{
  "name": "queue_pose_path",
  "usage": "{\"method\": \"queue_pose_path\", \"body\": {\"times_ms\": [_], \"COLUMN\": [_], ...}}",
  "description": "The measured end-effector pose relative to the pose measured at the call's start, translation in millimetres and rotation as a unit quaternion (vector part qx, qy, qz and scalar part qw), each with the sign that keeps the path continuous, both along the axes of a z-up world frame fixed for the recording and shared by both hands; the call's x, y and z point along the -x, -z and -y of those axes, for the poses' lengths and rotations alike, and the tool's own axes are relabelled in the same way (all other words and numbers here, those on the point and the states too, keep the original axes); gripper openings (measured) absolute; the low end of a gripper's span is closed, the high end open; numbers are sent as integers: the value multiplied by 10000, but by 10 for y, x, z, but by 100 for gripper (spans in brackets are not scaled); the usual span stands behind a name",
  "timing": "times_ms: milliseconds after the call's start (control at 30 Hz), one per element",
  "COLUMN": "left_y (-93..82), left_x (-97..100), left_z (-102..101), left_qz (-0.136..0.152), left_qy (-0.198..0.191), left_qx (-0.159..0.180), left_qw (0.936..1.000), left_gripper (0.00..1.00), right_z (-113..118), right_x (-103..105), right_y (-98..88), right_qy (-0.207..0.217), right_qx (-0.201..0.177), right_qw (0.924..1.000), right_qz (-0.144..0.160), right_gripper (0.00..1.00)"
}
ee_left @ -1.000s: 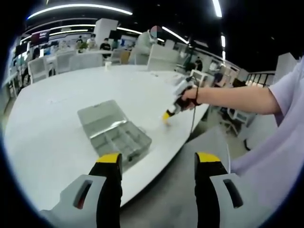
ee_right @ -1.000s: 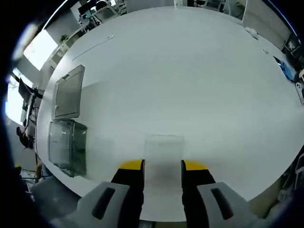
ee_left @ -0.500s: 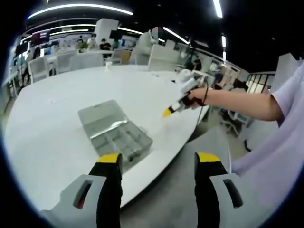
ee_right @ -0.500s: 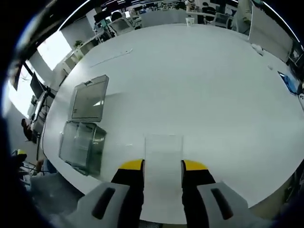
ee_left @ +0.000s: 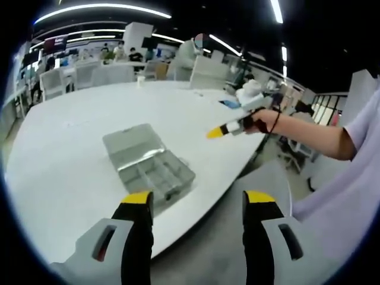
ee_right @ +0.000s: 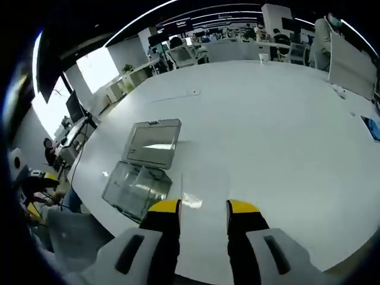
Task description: Insert the divider into the dual guide fixture by aligning both edges with the guide slots and pushing it downward to the bottom, including one-sided entry, uneven engagement, binding, and posture correction.
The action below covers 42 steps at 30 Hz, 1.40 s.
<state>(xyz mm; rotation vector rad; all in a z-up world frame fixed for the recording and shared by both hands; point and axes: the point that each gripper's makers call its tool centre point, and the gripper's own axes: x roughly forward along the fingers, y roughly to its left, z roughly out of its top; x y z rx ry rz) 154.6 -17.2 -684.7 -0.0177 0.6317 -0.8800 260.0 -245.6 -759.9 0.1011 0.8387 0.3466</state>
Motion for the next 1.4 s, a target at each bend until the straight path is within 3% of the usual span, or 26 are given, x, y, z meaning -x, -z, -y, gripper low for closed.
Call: {"method": "queue_pose_path", "body": {"times_ms": [233,433,900,1400], "left_y": [-45,-91,-196,-332], "left_x": [-30,-75,-193,-429], "left_z": [-15,-71,-89,176], "left_qz": [43,101,244,363], "left_qy": [-41,-141,-265,-288], "left_qx": [-17,-34,-35,364], "left_qw": [10000,9998,9993,9983], "left_gripper": [59,59,53,42], "right_z": [-326,-500,-781,-1205], "right_x": [52,136,267,362], "right_y": [-318,-420,-530,-777], "right_qy": [-408,-656,-898,-1095], "right_qx": [-337,-300,-56,-337], "right_qw": [9963,9923,9828,9730], "right_qz": [672,1011,1614,2003], "right_gripper": [26,26,26,26]}}
